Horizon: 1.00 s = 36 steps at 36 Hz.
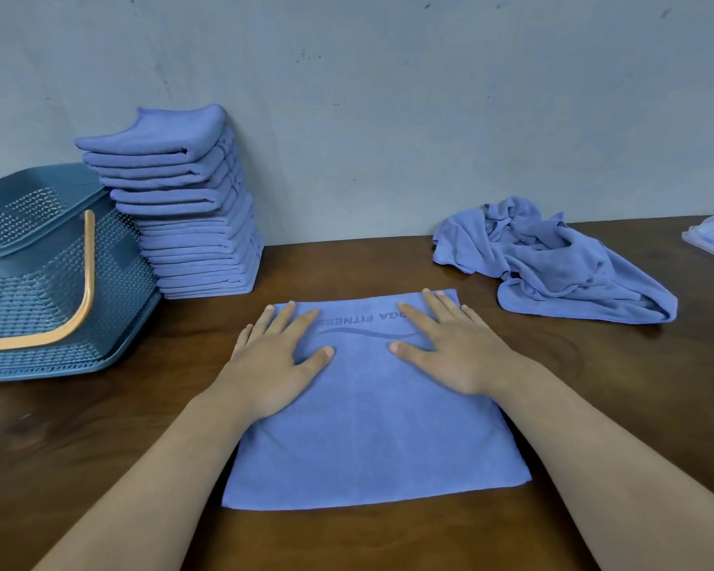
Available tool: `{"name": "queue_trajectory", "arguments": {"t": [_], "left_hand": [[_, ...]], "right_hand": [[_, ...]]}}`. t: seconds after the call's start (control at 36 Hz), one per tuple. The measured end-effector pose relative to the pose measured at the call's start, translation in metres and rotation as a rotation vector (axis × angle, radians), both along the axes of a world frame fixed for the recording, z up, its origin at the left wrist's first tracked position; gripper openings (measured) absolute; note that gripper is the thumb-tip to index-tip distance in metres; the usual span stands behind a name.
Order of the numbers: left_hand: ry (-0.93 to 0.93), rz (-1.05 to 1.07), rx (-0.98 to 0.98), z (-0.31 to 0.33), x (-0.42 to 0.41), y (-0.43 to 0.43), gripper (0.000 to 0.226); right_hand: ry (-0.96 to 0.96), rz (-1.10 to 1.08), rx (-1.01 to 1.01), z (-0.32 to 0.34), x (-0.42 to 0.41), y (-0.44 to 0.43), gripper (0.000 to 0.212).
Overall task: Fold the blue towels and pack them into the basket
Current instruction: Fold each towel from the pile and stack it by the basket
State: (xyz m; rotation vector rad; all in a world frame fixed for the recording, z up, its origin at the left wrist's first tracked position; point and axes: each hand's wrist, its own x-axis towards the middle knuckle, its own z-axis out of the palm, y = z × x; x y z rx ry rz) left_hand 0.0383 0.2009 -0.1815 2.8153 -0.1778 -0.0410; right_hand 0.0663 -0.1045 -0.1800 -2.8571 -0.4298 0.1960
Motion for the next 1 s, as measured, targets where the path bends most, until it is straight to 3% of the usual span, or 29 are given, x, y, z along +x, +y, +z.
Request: {"name": "queue_trajectory", "arguments": {"t": [0.11, 0.33, 0.47, 0.69, 1.0], "left_hand": [[-0.045, 0.097, -0.112, -0.001, 0.003, 0.008, 0.074], [0.018, 0.06, -0.007, -0.006, 0.009, 0.019, 0.077], [-0.012, 0.047, -0.053, 0.005, -0.007, 0.014, 0.07], [0.002, -0.157, 0.028, 0.013, -0.084, -0.036, 0.062], [0.012, -0.117, 0.143, -0.003, -0.126, 0.005, 0.084]], "right_hand": [[-0.012, 0.003, 0.004, 0.002, 0.001, 0.0, 0.084], [0.01, -0.021, -0.032, 0.0, 0.005, -0.001, 0.093], [-0.058, 0.017, -0.107, 0.013, -0.012, 0.005, 0.083], [-0.086, 0.178, -0.026, 0.012, -0.1, 0.057, 0.072], [-0.05, 0.008, -0.045, -0.002, -0.15, -0.018, 0.086]]}}
